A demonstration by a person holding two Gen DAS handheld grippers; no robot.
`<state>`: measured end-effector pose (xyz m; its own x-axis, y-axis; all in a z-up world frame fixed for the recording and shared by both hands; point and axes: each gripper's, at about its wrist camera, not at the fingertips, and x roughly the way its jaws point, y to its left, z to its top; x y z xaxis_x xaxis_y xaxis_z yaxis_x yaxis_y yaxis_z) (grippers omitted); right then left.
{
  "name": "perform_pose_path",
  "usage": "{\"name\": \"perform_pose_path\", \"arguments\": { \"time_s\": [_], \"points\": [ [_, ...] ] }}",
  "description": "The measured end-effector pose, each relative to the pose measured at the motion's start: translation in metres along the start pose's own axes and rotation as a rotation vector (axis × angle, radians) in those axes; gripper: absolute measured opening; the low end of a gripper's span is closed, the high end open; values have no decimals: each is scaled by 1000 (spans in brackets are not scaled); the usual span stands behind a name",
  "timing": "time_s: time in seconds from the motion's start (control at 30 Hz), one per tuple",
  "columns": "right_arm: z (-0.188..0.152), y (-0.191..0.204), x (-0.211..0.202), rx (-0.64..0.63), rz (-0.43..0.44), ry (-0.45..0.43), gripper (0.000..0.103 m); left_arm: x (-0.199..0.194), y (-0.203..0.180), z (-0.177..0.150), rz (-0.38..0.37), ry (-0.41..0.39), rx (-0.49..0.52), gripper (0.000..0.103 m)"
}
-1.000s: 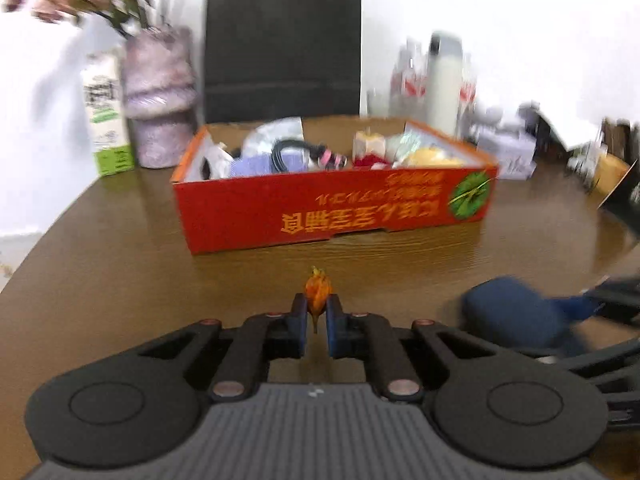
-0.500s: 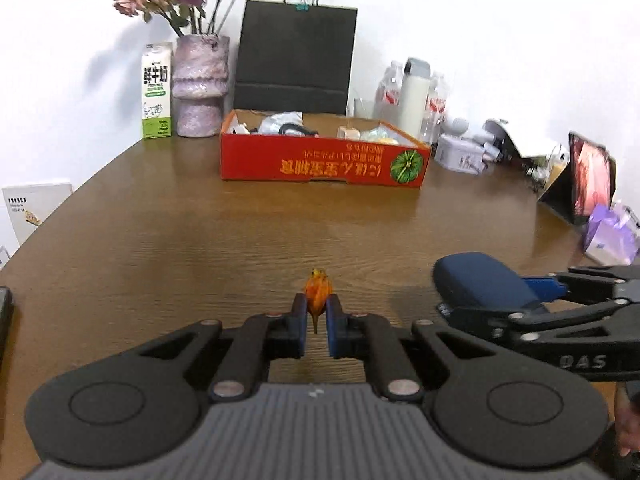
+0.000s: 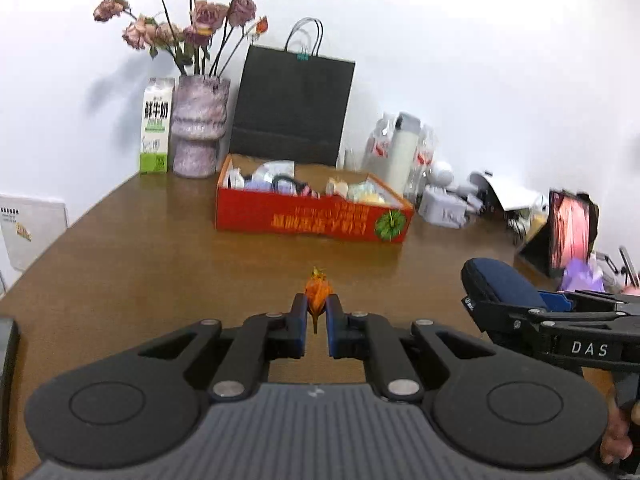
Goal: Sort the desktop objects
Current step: 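Carry the trinket and blue case into the box and release both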
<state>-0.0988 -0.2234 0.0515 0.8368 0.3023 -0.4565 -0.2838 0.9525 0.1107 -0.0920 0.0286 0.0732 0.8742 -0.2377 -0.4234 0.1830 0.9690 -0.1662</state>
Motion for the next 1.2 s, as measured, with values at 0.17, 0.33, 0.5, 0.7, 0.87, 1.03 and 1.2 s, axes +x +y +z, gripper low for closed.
{"name": "perform_pose_path", "arguments": {
  "time_s": [0.17, 0.33, 0.5, 0.7, 0.87, 1.03, 1.2],
  "points": [
    [45, -14, 19, -19, -4, -80, 61, 35, 0, 52, 22, -73, 10, 10],
    [115, -31, 72, -9, 12, -143, 61, 100, 11, 117, -1, -92, -12, 10],
    [184, -47, 153, 4, 30, -142, 61, 198, 41, 169, 39, 22, -108, 10],
    [223, -74, 284, 56, -21, -30, 61, 300, 56, 171, 85, 194, -84, 10],
    [214, -85, 377, 125, -9, 113, 61, 348, 66, 152, 87, 285, -70, 12],
    [192, -83, 422, 206, 14, 232, 69, 354, 70, 142, 63, 292, -35, 52],
    [202, -88, 406, 235, 52, 165, 83, 345, 80, 159, 92, 253, -63, 70]
  ]
}}
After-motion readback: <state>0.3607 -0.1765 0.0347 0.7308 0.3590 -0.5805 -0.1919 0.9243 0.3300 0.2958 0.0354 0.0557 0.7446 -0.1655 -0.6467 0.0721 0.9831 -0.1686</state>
